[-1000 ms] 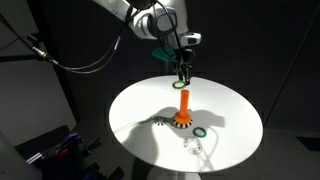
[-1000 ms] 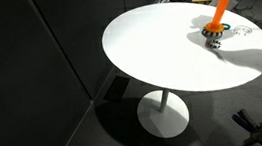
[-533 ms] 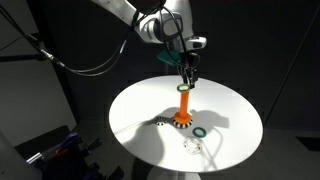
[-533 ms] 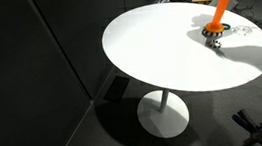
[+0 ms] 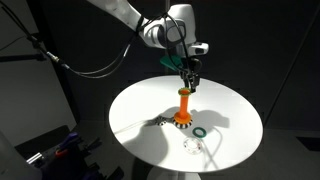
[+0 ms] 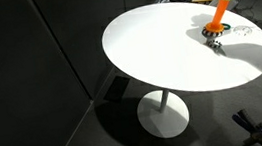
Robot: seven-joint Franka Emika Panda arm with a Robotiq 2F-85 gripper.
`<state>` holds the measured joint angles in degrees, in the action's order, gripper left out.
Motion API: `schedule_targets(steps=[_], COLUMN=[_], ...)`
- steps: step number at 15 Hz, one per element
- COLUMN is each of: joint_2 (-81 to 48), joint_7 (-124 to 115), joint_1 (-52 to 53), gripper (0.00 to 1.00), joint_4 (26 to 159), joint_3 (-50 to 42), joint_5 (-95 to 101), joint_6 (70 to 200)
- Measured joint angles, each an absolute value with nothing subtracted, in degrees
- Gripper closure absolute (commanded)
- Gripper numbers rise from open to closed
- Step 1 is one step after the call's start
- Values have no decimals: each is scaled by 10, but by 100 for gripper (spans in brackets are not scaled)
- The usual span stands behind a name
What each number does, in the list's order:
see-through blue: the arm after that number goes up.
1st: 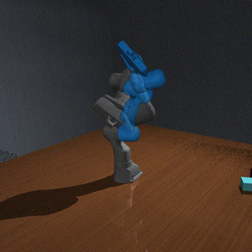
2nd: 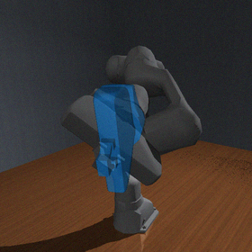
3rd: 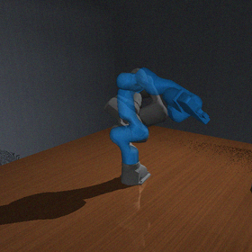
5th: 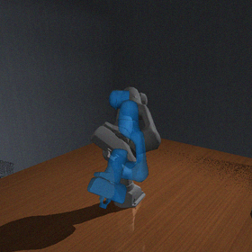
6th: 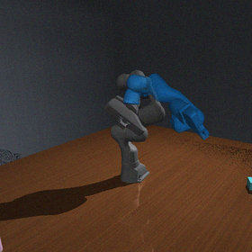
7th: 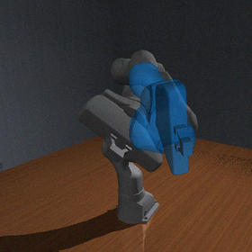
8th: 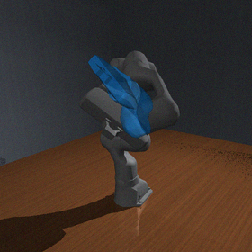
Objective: Put the yellow ring on the orange stand then move the stand to the left
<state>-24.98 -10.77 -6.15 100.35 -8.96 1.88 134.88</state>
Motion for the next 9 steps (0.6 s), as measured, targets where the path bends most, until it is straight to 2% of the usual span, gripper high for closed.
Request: schedule_targets(steps=[2, 3, 4, 5, 8, 9], joint_2=[-256, -258, -260, -261, -265, -266], joint_7=[-108, -108, -108, -108, -108, -108], joint_1=[-62, -62, -62, -62, -62, -62], gripper=[70, 66, 20, 18, 0, 0], joint_4=[1002, 1002, 1001, 1000, 998, 998], joint_3=[-90, -90, -90, -90, -90, -90], joint_5=[9, 4, 0, -3, -5, -5], joint_6=[1345, 1342, 1340, 1335, 1326, 1324])
